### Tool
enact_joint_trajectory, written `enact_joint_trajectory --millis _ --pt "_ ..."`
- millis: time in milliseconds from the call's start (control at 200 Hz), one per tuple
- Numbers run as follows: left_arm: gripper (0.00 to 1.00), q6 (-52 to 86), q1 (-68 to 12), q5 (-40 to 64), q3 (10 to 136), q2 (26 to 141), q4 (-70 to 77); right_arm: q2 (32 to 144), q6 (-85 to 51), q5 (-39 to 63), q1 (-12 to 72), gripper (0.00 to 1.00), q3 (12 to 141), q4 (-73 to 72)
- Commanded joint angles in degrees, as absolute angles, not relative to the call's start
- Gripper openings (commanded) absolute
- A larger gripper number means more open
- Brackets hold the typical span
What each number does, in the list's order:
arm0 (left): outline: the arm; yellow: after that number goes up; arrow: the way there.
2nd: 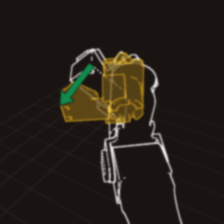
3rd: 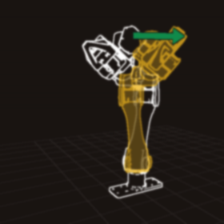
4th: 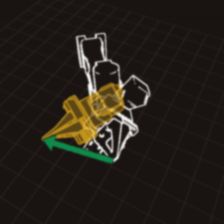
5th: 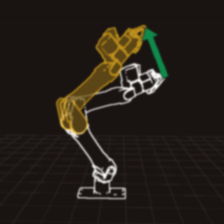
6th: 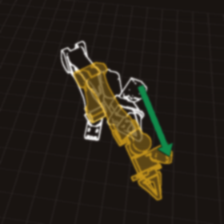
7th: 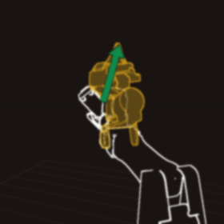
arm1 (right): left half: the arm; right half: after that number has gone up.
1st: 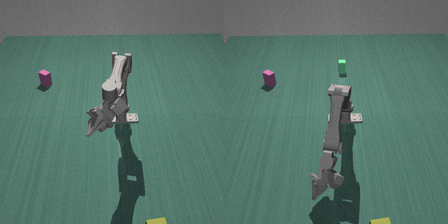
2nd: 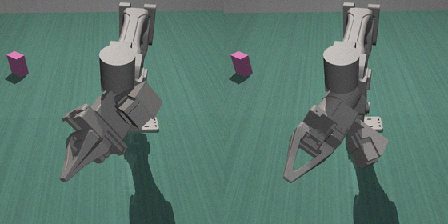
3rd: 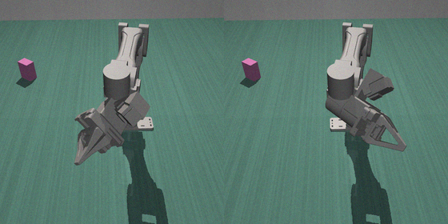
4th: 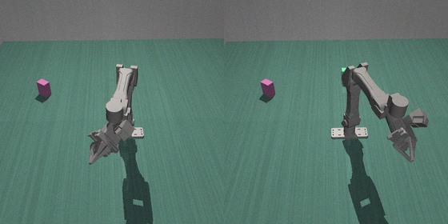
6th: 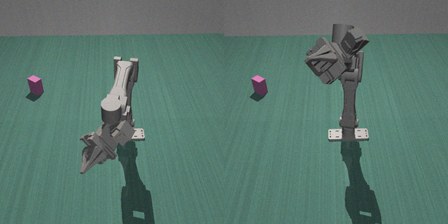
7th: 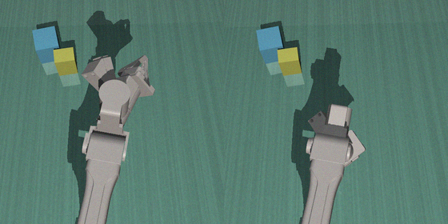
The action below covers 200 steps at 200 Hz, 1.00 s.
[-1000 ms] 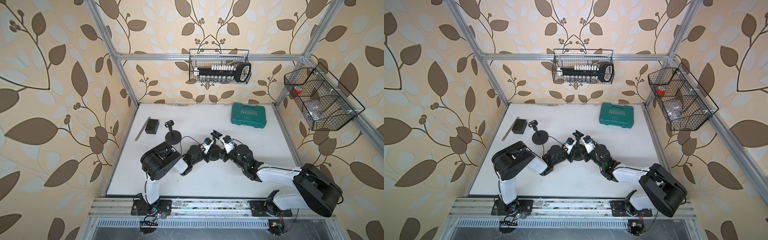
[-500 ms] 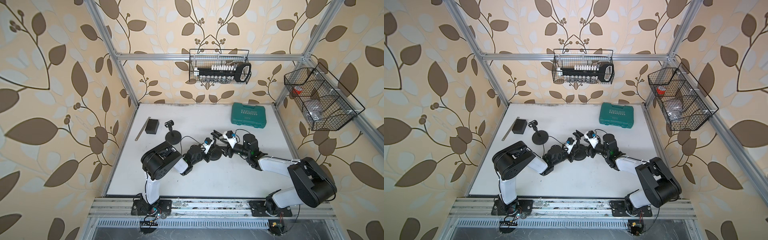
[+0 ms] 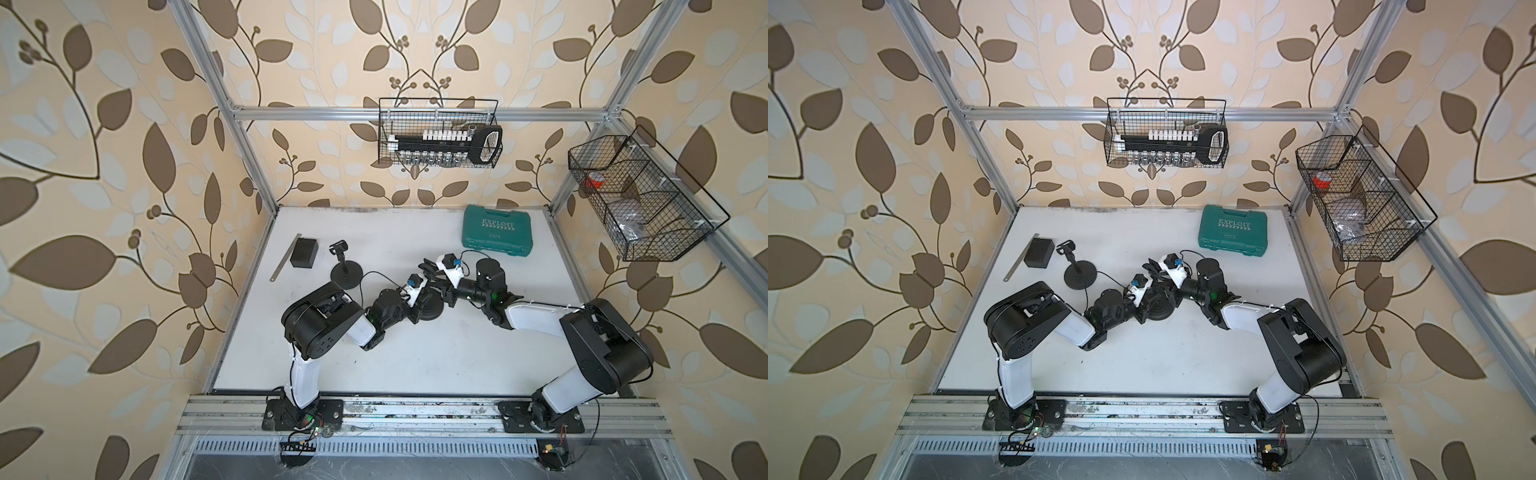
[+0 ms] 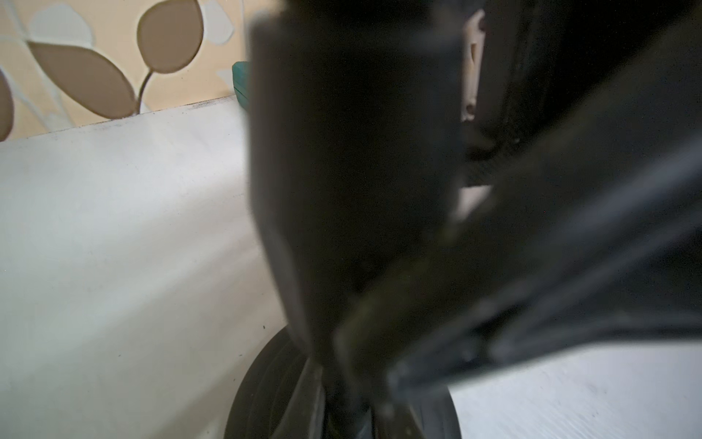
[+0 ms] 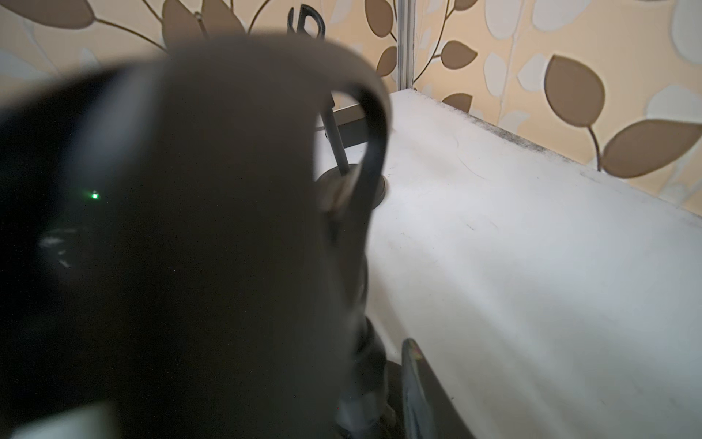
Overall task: Assemble a microphone stand
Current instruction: Pick up the microphone stand at the center of the board, then screw the microphone stand pole into the microphone stand base.
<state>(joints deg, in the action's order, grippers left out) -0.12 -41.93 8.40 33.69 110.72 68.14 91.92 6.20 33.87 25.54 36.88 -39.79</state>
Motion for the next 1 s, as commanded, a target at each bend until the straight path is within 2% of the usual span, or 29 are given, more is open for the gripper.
enact_joint_trajectory --millis 0,230,370,470,620,790,995 --pt "0.24 0.9 -42.1 9.2 33.8 109.4 65.7 93.6 5.8 32.0 26.2 0.22 37.4 -41.7" --pt "0.45 3.8 -42.1 7.8 33.1 103.6 60.6 92.8 3.0 29.9 26.0 0.05 35.5 -45.8" --pt "0.48 7.7 -42.0 6.7 32.6 94.9 49.7 88.3 0.0 28.9 25.2 0.03 36.7 -41.6" --pt "0.5 12.0 -41.3 3.8 33.5 85.8 35.4 83.8 -0.9 27.6 24.6 0.03 37.8 -35.5" --pt "0.52 22.5 -36.9 5.1 36.3 74.0 17.4 77.7 -4.3 29.2 22.5 0.04 39.8 -27.8" --pt "0.53 35.2 -30.0 11.5 39.1 67.8 3.8 72.8 -8.8 32.7 20.9 0.06 42.7 -21.4" --pt "0.61 47.4 -23.7 27.0 43.7 67.6 -5.8 69.0 -11.5 38.4 20.3 0.06 46.1 -18.3"
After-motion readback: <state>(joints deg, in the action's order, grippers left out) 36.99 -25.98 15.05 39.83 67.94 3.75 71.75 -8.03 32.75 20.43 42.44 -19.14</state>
